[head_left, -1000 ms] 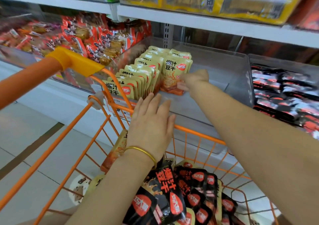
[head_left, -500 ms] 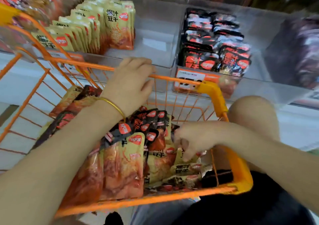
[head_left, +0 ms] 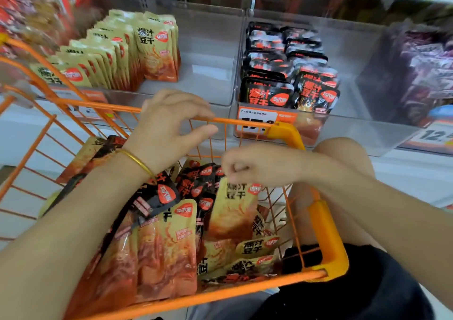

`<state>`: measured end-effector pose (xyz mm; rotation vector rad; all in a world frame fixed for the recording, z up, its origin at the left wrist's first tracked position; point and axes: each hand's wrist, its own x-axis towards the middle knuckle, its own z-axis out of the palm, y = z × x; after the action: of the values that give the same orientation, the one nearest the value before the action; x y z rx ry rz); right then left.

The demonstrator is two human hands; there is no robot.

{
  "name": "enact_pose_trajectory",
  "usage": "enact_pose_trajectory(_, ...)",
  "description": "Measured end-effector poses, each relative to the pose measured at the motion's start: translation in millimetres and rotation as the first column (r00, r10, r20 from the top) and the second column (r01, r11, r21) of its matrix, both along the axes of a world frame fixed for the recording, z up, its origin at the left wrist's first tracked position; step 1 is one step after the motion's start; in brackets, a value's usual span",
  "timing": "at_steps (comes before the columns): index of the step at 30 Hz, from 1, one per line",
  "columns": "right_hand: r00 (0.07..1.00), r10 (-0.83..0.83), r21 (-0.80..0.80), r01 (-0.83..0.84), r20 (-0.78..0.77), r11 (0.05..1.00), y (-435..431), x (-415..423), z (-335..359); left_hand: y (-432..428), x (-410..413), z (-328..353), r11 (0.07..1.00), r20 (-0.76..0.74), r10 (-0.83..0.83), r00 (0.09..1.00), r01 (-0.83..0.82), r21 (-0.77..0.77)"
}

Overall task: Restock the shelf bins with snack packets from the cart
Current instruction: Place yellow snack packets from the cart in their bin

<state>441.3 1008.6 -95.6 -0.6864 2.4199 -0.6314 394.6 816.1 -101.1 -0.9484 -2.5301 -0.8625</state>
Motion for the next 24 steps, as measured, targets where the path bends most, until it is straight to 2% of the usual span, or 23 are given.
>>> enact_pose_trajectory(2, 0.982, -0.138, -0.166, 0.117, -0.126, 0.979, 2.8, -6.0, 19.4, -0.5, 5.4, 12.2, 0.983, 0.244, -0.082, 0.966, 0.038, 0.180)
enact_pose_trajectory(4, 0.939, -0.269, -0.291, 0.201, -0.214, 0.935, 2.4, -15.6, 35.1, -3.2, 4.2, 14.7, 0.955, 0.460, -0.186, 0.868, 0.051, 0.291)
enact_pose_trajectory(6, 0.898, -0.343, -0.384, 0.225, -0.275, 0.896, -4.4, -25.8, 47.5, -6.6, 1.0, 12.2, 0.942, 0.565, -0.251, 0.786, 0.065, 0.329)
enact_pose_trajectory(8, 0.857, -0.410, -0.439, 0.253, -0.312, 0.862, -13.2, -39.2, 56.2, -7.7, -1.1, 9.5, 0.929, 0.600, -0.253, 0.759, 0.016, 0.371)
enact_pose_trajectory(9, 0.836, -0.456, -0.480, 0.279, -0.304, 0.832, -17.3, -47.9, 58.1, -9.5, -3.1, 10.7, 0.915, 0.585, -0.218, 0.781, -0.044, 0.400)
enact_pose_trajectory(10, 0.820, -0.515, -0.534, 0.327, -0.250, 0.779, -21.5, -56.4, 59.5, -12.0, -5.6, 12.9, 0.887, 0.561, -0.175, 0.809, -0.118, 0.446)
enact_pose_trajectory(12, 0.831, -0.554, -0.572, 0.433, -0.046, 0.696, -29.0, -73.3, 59.4, -20.7, -11.4, 17.1, 0.796, 0.509, -0.070, 0.858, -0.260, 0.547)
enact_pose_trajectory(13, 0.858, -0.511, -0.530, 0.454, 0.045, 0.716, -34.6, -79.6, 58.5, -26.5, -15.4, 18.8, 0.743, 0.493, -0.008, 0.870, -0.325, 0.585)
enact_pose_trajectory(14, 0.890, -0.446, -0.459, 0.435, 0.091, 0.774, -40.9, -85.5, 56.2, -31.5, -18.0, 20.4, 0.690, 0.485, 0.048, 0.873, -0.380, 0.616)
enact_pose_trajectory(16, 0.937, -0.337, -0.380, 0.346, 0.091, 0.858, -55.9, -97.1, 53.7, -38.9, -23.1, 20.9, 0.642, 0.465, 0.158, 0.871, -0.449, 0.622)
enact_pose_trajectory(18, 0.924, -0.372, -0.446, 0.369, 0.084, 0.815, -69.1, -114.2, 55.7, -44.3, -27.8, 18.9, 0.686, 0.411, 0.312, 0.857, -0.503, 0.527)
enact_pose_trajectory(20, 0.844, -0.527, -0.560, 0.487, 0.102, 0.671, -76.5, -140.8, 55.3, -51.2, -33.4, 12.7, 0.788, 0.246, 0.493, 0.835, -0.548, 0.281)
enact_pose_trajectory(21, 0.795, -0.602, -0.582, 0.527, 0.078, 0.620, -78.2, -158.1, 51.3, -53.3, -34.9, 7.9, 0.823, 0.158, 0.528, 0.835, -0.548, 0.148)
enact_pose_trajectory(22, 0.755, -0.655, -0.559, 0.554, 0.025, 0.617, -80.4, -176.8, 44.6, -54.6, -36.1, 2.4, 0.842, 0.101, 0.533, 0.840, -0.538, 0.029)
enact_pose_trajectory(24, 0.710, -0.698, -0.405, 0.613, -0.094, 0.678, -86.0, -209.4, 24.7, -53.4, -35.4, -7.0, 0.845, 0.058, 0.527, 0.848, -0.516, -0.142)
